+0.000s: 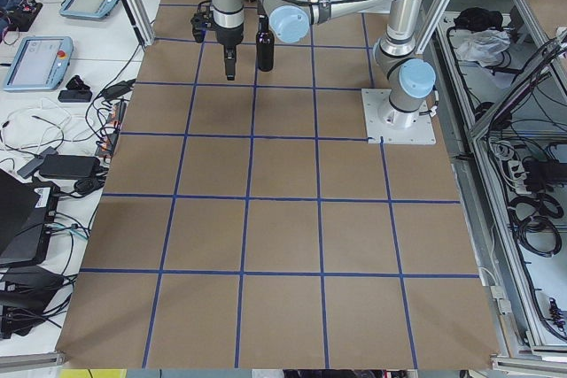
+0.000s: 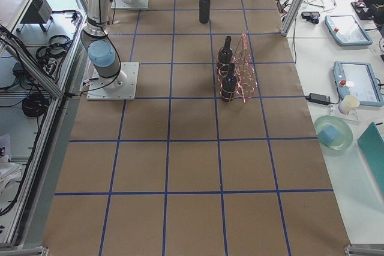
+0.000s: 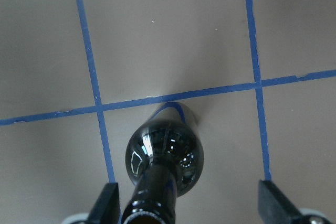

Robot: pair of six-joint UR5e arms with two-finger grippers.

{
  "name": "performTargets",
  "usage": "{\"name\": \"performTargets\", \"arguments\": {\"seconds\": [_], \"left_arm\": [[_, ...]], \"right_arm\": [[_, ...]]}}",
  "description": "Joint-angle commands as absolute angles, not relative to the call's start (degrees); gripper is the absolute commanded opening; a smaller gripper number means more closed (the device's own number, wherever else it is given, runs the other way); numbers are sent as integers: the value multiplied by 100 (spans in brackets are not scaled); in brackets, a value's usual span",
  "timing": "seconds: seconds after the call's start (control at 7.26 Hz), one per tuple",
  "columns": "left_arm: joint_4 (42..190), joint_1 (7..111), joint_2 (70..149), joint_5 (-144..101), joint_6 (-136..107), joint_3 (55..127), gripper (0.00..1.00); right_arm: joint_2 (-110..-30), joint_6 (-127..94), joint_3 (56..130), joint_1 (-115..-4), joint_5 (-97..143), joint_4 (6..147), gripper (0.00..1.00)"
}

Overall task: Place wine into wine basket
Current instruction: 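Move the right gripper over to the bottle at mid-table, then lower the right gripper and close it on the bottle neck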

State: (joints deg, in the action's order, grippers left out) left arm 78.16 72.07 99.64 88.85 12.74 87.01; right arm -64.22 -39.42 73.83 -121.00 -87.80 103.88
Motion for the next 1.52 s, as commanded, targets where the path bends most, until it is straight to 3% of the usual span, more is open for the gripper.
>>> {"name": "performTargets", "arguments": {"seconds": [0.0,0.14,0.83,1.38], "left_arm": [[7813,7207,9975,8886,1283,8727,100],[7813,7207,9976,8886,1283,8728,100],[7840,7207,9984,8886,1274,8728,100],[7840,7207,9984,8886,1274,8728,100]], "right_arm": [[-6258,-3973,7392,-12085,-8771,10573,91],[-6223,-3981,7392,-12085,-8754,10591,85],[-6310,-4157,7444,-12111,-8578,10547,85],[-6328,-4175,7453,-12155,-8298,10564,65]]}}
